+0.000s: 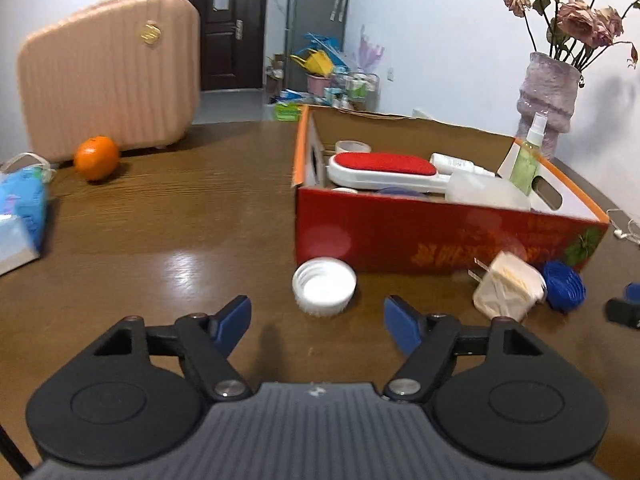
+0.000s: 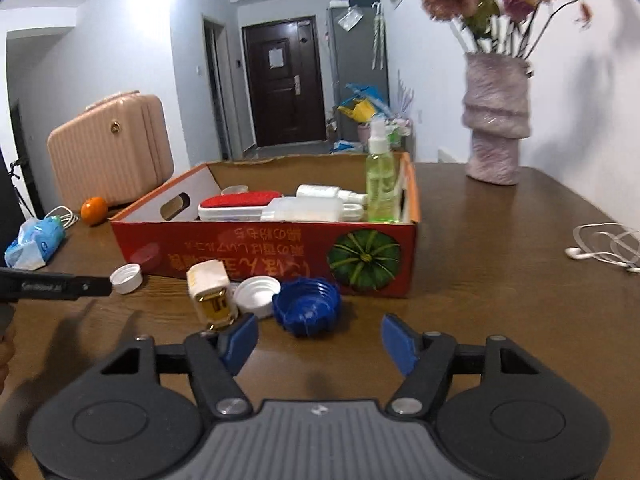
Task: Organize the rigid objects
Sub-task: 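Grasp the white screw cap with the left tool while the right tool grasps the blue cap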
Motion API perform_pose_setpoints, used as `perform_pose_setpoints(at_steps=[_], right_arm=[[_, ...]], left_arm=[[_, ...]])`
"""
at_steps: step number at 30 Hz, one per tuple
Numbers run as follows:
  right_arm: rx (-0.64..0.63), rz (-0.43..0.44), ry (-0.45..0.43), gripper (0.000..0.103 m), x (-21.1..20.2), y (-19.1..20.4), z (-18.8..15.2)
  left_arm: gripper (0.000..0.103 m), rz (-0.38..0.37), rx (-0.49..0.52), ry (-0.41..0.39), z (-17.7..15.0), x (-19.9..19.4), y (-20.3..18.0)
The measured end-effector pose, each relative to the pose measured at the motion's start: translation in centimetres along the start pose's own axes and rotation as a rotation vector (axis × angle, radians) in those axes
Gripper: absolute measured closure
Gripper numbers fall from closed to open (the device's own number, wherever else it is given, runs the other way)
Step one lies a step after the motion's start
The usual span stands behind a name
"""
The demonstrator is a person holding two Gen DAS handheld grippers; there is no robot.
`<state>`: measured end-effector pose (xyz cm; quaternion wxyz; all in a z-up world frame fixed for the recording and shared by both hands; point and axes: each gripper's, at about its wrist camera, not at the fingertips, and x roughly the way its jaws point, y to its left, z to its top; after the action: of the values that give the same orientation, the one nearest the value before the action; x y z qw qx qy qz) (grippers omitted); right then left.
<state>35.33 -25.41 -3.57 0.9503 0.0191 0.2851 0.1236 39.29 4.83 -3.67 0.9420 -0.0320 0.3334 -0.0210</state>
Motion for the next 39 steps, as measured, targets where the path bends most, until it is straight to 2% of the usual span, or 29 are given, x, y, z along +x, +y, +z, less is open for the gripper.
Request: perform_pose_setpoints(at_steps=[6, 7, 9, 10, 17, 20, 25, 33, 39], right_arm=[[-0.023, 0.012, 0.073, 0.037, 4.5, 0.7, 1.0], [-0.014, 0.006, 0.073, 0.04, 4.9, 0.7, 1.3], [-0.015, 0.004, 0.074, 0.052, 5.3, 0.7, 1.5], [-0.007, 0.012, 0.075, 0.051, 5.4, 0.6, 1.6], [0.003, 0.021, 0.06, 0.052, 5.1, 0.2, 1.5], [0.011, 0.025, 0.021, 0.052, 3.6, 0.3, 1.8], [0.024, 0.041, -0.014, 0.052, -0.5, 0.9, 1.2], [-0.015, 0.09, -0.05, 0.052, -9.0, 4.1, -2.2], [-0.027, 0.087, -0.083, 0.052, -13.5, 5.2, -3.8]], left_arm=[[0.043, -0.008, 0.018, 0.023, 1.1, 2.9, -0.1], [0.05, -0.003, 0.02, 0.029, 1.1, 3.2, 0.0], [0.056, -0.001, 0.027, 0.037, 1.1, 3.6, 0.0], [0.062, 0.005, 0.033, 0.03, 1.1, 3.7, -0.1], [0.063, 0.0, 0.069, 0.039, 1.1, 3.3, -0.5], [0.063, 0.0, 0.077, 0.024, 1.2, 1.8, -0.8], [0.063, -0.047, 0.047, -0.025, -0.2, -3.6, -1.4], [0.063, -0.088, 0.034, -0.033, -4.2, -11.5, -1.9], [0.063, -0.108, 0.03, -0.088, -5.3, -16.1, -2.3]])
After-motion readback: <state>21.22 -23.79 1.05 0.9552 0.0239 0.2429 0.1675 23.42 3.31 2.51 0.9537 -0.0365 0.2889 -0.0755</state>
